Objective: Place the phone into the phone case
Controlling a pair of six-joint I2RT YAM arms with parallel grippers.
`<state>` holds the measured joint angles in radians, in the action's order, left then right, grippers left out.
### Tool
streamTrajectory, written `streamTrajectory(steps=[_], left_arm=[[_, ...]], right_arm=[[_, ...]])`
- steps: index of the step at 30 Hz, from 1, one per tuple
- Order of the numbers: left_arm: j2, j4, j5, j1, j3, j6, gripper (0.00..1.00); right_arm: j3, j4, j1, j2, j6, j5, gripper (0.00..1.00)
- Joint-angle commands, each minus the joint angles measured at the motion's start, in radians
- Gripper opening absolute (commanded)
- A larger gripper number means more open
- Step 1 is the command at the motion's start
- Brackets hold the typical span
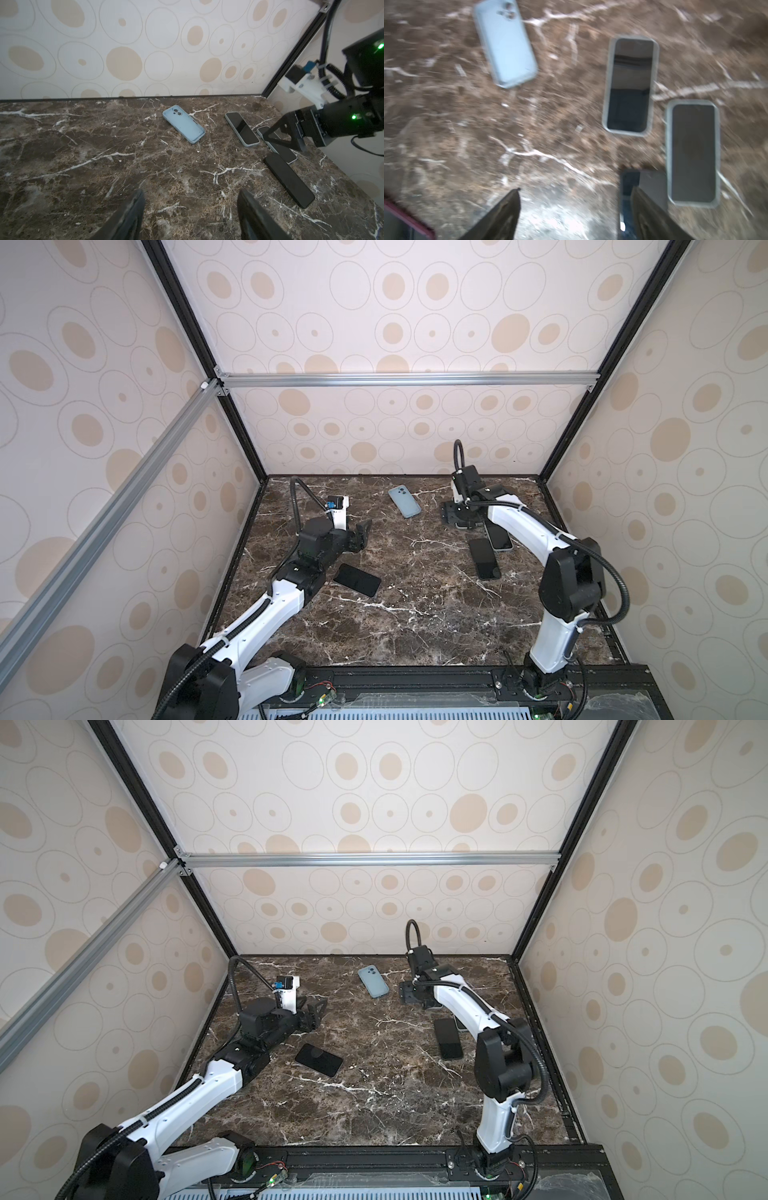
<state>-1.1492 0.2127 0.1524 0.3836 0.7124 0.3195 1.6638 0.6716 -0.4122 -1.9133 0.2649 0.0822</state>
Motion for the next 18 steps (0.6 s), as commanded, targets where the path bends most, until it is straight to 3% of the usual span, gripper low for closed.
streamTrajectory(steps=[1, 7, 18], left_arm=[[-0.019, -0.054, 0.017, -0.015, 0.055, 0.020, 0.69], [-0.036, -0.045, 0.031, -0.023, 0.050, 0.027, 0.67], [-0.060, -0.013, 0.101, -0.053, 0.046, 0.073, 0.63]], right_arm=[[0.124, -0.006, -0.027, -0.148, -0.020, -0.080, 0.75], [0.358, -0.031, -0.064, -0.364, -0.023, -0.198, 0.55], [0.591, -0.049, -0.083, -0.605, -0.007, -0.253, 0.53]])
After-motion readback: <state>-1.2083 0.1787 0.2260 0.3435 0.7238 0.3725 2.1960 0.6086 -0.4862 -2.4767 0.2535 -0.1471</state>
